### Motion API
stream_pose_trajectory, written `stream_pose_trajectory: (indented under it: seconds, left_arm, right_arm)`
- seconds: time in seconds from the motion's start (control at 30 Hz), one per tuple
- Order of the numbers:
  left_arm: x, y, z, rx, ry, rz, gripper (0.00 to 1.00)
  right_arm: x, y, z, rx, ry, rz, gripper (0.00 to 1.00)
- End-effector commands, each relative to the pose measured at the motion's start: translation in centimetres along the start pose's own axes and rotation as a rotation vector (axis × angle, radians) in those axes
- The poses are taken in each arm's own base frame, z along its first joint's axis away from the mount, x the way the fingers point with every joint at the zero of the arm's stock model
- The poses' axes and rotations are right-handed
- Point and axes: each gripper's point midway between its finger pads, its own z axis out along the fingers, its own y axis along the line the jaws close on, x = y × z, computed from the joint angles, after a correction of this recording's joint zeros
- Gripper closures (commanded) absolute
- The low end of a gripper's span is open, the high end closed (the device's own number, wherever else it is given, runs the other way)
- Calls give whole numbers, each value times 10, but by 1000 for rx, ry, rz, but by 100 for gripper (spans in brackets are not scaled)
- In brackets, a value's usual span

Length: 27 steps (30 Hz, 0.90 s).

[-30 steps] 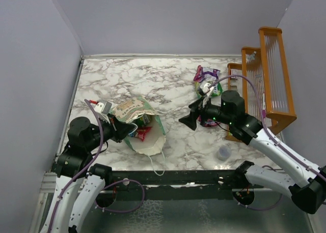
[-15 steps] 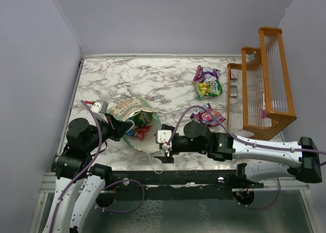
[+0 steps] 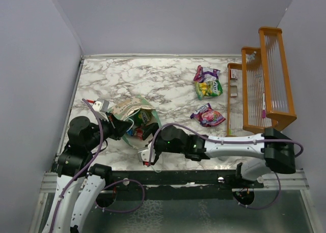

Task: Take the snacks out of the paper bag
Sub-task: Take out the snack from the paper bag.

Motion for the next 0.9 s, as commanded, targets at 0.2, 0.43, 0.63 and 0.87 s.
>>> stream_pose_trajectory:
  seconds: [0.2,0.43,0.63,0.87]
  left_arm:
    - [-2,1,0,0,-15,16,100]
    - [-2,3,1,-9,-10,10,100]
    - [-5,3,-3,-18,-36,16,100]
    - [-9,0,-8,-18,-66,27,100]
  right_arm:
    - [43,-53,48,174,143,-128,10]
    - [56,-58,62,141,113,-71,9]
    - [66,-57,74,105,50,-32,10]
    - [85,-57,89,118,48,-12,14]
